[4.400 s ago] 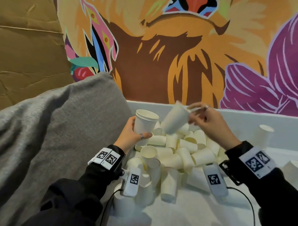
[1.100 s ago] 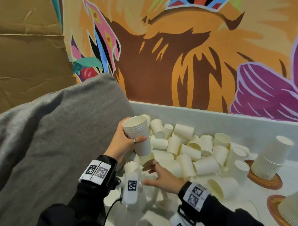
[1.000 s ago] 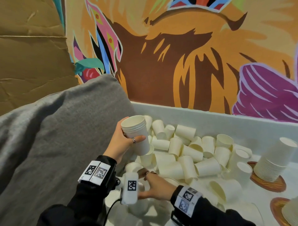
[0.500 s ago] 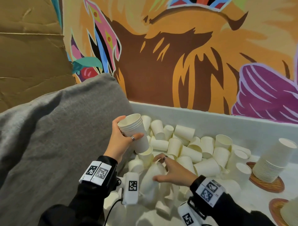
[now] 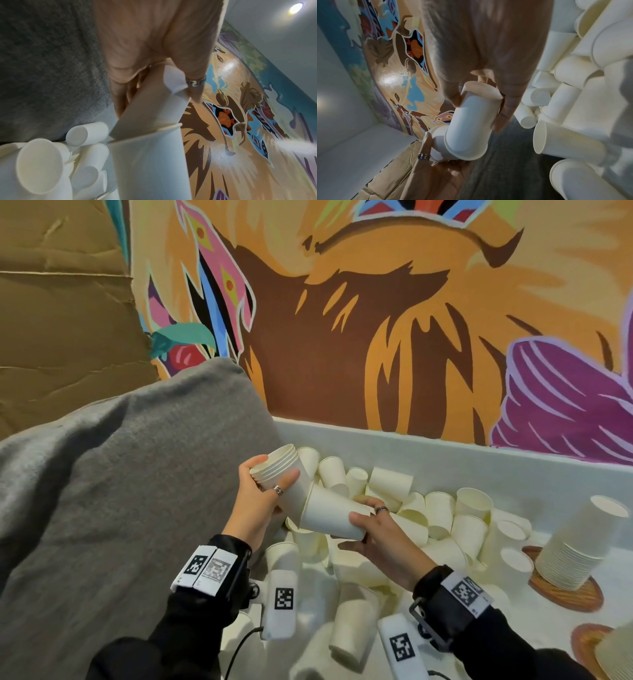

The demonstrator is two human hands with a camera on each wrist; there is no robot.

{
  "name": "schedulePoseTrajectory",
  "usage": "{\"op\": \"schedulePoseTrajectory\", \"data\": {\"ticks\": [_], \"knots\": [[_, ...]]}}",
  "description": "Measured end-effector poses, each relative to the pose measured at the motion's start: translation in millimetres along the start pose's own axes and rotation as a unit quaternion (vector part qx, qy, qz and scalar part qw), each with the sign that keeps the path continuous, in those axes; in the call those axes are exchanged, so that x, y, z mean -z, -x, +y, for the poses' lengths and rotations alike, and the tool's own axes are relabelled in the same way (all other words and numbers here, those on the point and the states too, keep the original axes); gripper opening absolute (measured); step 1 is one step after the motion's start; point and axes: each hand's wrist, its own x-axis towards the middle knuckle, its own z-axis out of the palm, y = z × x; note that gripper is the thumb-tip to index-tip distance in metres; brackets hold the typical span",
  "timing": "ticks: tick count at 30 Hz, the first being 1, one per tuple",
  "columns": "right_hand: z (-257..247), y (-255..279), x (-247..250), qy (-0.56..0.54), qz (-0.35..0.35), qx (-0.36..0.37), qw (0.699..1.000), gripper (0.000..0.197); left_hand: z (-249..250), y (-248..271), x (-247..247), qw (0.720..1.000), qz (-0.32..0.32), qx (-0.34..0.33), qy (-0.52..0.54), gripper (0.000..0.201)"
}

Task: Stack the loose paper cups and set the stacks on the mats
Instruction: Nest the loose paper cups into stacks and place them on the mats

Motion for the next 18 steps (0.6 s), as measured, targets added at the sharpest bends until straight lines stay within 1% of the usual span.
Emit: {"op": "schedulePoseTrajectory", "data": {"ticks": [4, 6, 7, 8, 10, 12, 14, 15, 16, 18], "knots": [[7.1, -4.9, -13.5, -0.084, -0.014, -0.006, 0.996, 0.032, 3.9, 0.0, 10.2, 1.0, 0.007, 0.009, 0.027, 0.052], [10.8, -6.8, -20.5, -0.106, -0.03, -0.002, 0.994, 0.036, 5.1, 1.3, 14.1, 0.999, 0.006, 0.009, 0.034, 0.051], [12.4, -8.0, -24.1, -0.108, -0.034, -0.001, 0.994, 0.038, 5.6, 1.7, 15.2, 0.999, 0.003, 0.009, 0.036, 0.053], [13.5, -9.3, -27.7, -0.105, -0.036, 0.0, 0.994, 0.041, 5.8, 1.3, 16.5, 0.999, 0.001, 0.009, 0.032, 0.06], [15.3, -12.3, -36.1, -0.085, -0.043, 0.003, 0.995, 0.045, 8.1, 1.1, 20.5, 1.0, -0.012, 0.011, -0.013, 0.078], [16.2, -14.7, -43.4, -0.053, -0.067, 0.017, 0.996, 0.046, 10.7, 2.7, 22.3, 0.998, -0.032, 0.017, -0.055, 0.08], [16.5, -15.8, -52.6, -0.024, -0.086, 0.023, 0.996, 0.037, 10.4, 3.4, 24.5, 0.998, -0.036, 0.018, -0.054, 0.078], [17.8, -16.8, -57.0, -0.017, -0.085, 0.021, 0.996, 0.033, 10.5, 3.5, 26.3, 0.998, -0.028, 0.012, -0.05, 0.078], [18.9, -18.1, -60.9, -0.013, -0.078, 0.015, 0.997, 0.033, 11.4, 3.0, 28.4, 0.999, -0.016, 0.004, -0.052, 0.079], [25.8, -20.3, -64.6, 0.026, -0.058, -0.001, 0.998, 0.039, 14.2, 1.4, 35.8, 0.997, 0.01, -0.017, -0.07, 0.084]]}}
